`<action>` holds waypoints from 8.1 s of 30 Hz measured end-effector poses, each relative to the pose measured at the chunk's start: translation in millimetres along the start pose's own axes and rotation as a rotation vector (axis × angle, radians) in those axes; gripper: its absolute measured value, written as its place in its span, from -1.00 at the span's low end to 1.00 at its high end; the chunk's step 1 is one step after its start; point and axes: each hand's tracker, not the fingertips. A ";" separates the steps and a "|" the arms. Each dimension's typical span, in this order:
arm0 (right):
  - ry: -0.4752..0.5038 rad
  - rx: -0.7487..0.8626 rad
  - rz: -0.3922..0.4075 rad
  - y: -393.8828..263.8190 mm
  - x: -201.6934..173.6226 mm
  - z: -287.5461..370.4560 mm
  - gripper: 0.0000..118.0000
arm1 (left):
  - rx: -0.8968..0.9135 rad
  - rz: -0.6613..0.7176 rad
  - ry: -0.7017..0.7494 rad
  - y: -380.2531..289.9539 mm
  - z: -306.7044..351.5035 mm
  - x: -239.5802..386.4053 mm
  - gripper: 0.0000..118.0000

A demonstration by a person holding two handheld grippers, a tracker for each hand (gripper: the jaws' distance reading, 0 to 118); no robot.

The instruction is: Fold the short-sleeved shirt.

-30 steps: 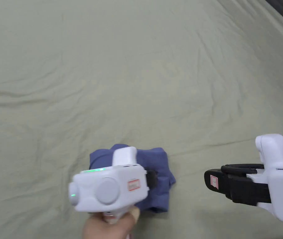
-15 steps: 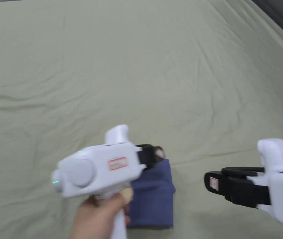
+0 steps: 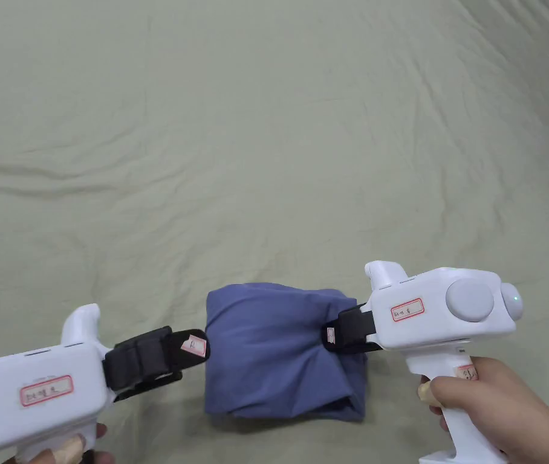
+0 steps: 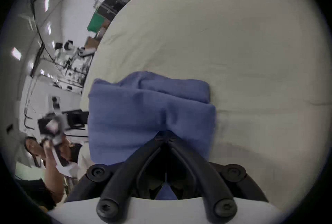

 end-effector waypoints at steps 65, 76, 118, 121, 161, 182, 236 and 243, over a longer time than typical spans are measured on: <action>0.128 0.224 0.894 -118.1 -354.5 33.2 -0.96 | -0.056 0.276 0.457 97.1 260.8 -258.0 -0.30; 0.114 0.243 0.865 -110.8 -342.9 41.6 -0.96 | 0.183 0.230 0.651 96.5 310.7 -222.6 1.00; -0.569 1.028 0.441 42.3 -189.7 313.5 -0.96 | 0.904 -0.571 0.656 100.4 121.3 305.9 -1.00; -0.570 1.042 0.446 41.4 -194.3 316.7 -0.96 | 0.910 -0.580 0.665 100.6 126.7 307.5 -1.00; -0.601 1.091 0.411 37.5 -219.6 327.8 1.00 | 0.982 -0.610 0.653 93.8 157.2 320.9 1.00; -0.646 1.083 0.406 38.3 -225.8 314.8 1.00 | 0.967 -0.604 0.660 94.3 153.7 317.9 1.00; -0.656 1.088 0.368 37.9 -226.0 316.3 1.00 | 0.954 -0.615 0.641 92.9 151.6 322.8 1.00; -0.678 1.074 0.369 38.8 -225.5 312.7 1.00 | 0.945 -0.615 0.645 92.3 149.5 322.2 1.00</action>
